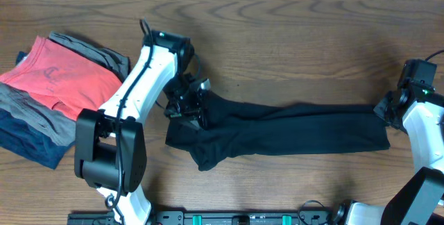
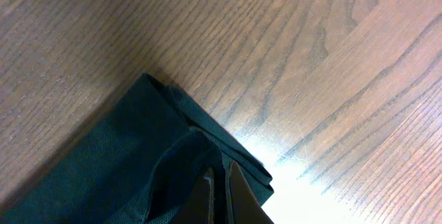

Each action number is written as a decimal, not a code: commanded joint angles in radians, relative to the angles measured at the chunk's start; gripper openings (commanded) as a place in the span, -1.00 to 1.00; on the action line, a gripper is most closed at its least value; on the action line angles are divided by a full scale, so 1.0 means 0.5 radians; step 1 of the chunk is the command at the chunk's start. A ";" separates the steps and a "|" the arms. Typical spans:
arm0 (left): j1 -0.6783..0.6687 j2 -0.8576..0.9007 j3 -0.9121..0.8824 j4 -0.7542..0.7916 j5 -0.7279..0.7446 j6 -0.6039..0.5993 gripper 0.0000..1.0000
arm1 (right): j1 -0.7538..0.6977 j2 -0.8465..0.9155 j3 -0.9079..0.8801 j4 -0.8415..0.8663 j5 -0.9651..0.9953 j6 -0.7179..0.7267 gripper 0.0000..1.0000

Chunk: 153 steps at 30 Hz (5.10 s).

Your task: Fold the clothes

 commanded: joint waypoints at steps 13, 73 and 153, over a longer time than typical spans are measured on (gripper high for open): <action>-0.057 -0.026 -0.404 0.327 0.049 -0.101 -0.88 | -0.037 0.077 -0.002 -0.006 0.086 0.048 -0.97; 0.128 -0.508 -0.278 0.569 -0.404 -0.388 0.18 | 0.127 0.175 0.572 -0.719 -0.858 -0.815 -0.97; -0.016 0.114 -0.734 1.157 -0.223 -0.031 -0.88 | 0.993 -0.170 0.285 -0.591 -0.477 -0.021 0.35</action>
